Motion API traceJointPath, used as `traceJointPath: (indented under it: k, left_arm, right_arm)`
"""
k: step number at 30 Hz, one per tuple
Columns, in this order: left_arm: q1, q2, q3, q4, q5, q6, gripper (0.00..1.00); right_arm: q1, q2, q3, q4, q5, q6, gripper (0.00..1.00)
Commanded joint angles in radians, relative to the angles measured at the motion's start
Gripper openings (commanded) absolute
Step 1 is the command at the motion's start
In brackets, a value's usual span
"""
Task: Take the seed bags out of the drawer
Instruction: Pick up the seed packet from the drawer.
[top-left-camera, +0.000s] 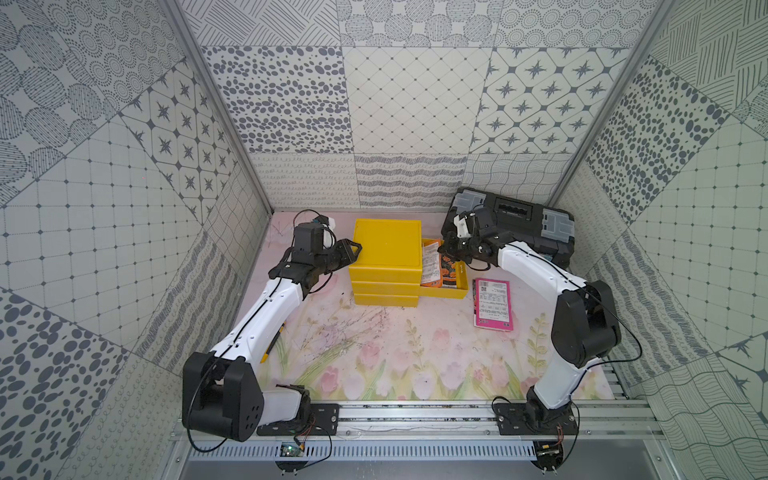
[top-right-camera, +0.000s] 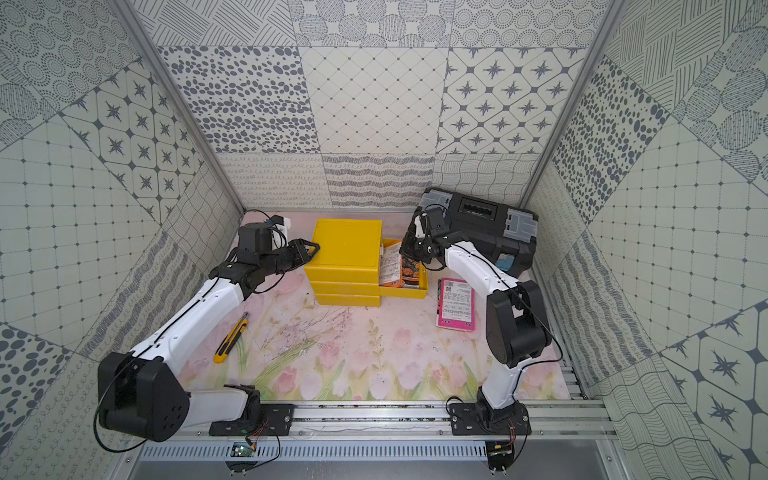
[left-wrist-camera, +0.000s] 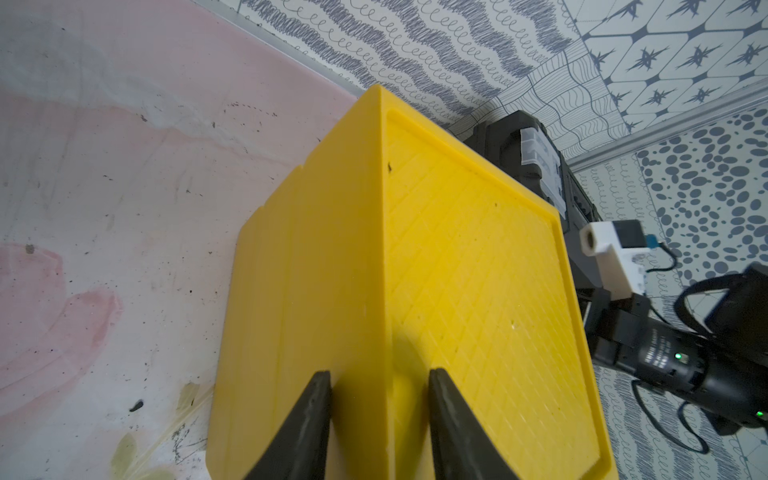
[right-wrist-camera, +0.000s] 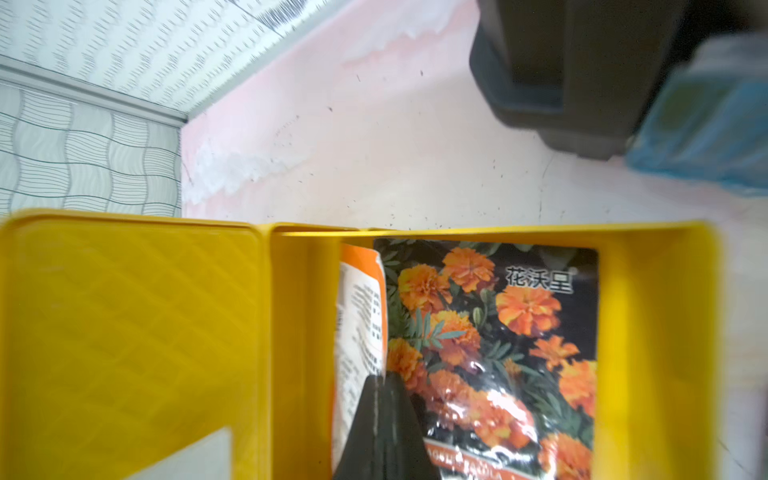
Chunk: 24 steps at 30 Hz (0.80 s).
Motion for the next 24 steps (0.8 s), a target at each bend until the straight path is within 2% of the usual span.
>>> traceJointPath:
  k: [1,6,11,21,24]
  left_arm:
    - [-0.004,0.028,-0.027,-0.386,-0.003,0.047,0.4]
    - [-0.003,0.034,-0.032,-0.376,0.003,0.04,0.4]
    - [-0.004,0.04,-0.032,-0.37,0.008,0.037,0.4]
    - [-0.003,0.056,-0.02,-0.365,0.018,0.035,0.4]
    - [-0.003,0.059,-0.018,-0.362,0.021,0.033,0.4]
  right_arm:
    - [-0.021,-0.081,0.001,-0.053,0.002,-0.043,0.0]
    - [-0.07,-0.158,-0.003,-0.114,0.005,-0.082,0.0]
    - [-0.155,-0.234,-0.036,-0.14,-0.046,-0.101,0.0]
    - [-0.437,-0.393,-0.141,-0.197,-0.216,-0.16,0.0]
    - [-0.521,-0.442,-0.195,-0.205,-0.232,-0.178,0.0]
